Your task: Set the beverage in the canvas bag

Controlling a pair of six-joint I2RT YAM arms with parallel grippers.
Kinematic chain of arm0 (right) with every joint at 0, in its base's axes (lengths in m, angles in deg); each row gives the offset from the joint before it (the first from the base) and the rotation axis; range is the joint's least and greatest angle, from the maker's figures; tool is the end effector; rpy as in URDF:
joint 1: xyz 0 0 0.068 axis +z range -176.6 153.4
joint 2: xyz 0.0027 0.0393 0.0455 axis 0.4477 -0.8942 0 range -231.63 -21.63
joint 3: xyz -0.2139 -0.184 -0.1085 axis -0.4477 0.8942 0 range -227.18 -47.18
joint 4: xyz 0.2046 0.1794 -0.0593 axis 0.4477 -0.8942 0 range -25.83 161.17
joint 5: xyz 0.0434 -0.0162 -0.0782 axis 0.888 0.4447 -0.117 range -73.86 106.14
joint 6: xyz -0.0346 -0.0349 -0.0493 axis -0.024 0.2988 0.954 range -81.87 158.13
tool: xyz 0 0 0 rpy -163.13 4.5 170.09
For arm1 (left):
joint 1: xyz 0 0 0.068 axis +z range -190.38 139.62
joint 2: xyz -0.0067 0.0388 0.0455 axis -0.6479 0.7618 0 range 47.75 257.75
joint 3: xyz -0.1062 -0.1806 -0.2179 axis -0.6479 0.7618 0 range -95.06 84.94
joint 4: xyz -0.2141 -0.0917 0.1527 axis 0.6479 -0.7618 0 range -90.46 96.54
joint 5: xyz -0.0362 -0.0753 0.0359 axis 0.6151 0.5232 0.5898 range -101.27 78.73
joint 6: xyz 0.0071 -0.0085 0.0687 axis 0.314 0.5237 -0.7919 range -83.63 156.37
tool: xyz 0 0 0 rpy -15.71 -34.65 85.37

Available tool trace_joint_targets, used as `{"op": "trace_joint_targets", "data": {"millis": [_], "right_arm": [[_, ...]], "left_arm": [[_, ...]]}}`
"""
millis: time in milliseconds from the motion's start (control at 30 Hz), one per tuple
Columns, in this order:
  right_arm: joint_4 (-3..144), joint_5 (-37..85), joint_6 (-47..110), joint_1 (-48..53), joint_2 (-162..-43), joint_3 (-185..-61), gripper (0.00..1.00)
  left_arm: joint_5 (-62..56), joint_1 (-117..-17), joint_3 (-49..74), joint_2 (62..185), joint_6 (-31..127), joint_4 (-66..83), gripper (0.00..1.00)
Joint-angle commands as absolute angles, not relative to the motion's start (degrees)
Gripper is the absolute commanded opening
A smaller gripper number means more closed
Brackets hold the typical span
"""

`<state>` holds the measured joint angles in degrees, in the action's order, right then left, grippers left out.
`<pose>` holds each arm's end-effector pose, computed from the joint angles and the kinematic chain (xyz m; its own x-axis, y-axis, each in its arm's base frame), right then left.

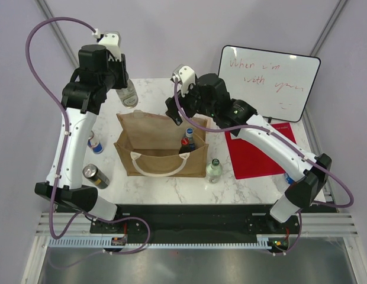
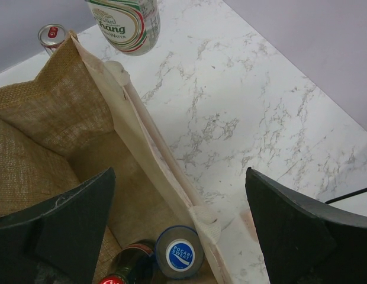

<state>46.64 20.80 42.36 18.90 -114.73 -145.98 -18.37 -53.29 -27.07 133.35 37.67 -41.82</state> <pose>0.2877 0.2994 0.4512 -0.1691 -0.2770 -0.9459 -0.7794 0.6250 -0.0437 0.3205 -0.0662 0.5291 -0.3668 0.0610 -0.9283 0.1017 0.9945 0.0252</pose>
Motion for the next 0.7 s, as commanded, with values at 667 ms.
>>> {"op": "trace_joint_targets", "data": {"millis": [667], "right_arm": [[48.49, 19.31, 39.63, 19.81, -107.06, -141.66, 0.98]], "left_arm": [[-6.63, -55.15, -42.07, 126.32, 38.74, -42.77, 0.02]]}}
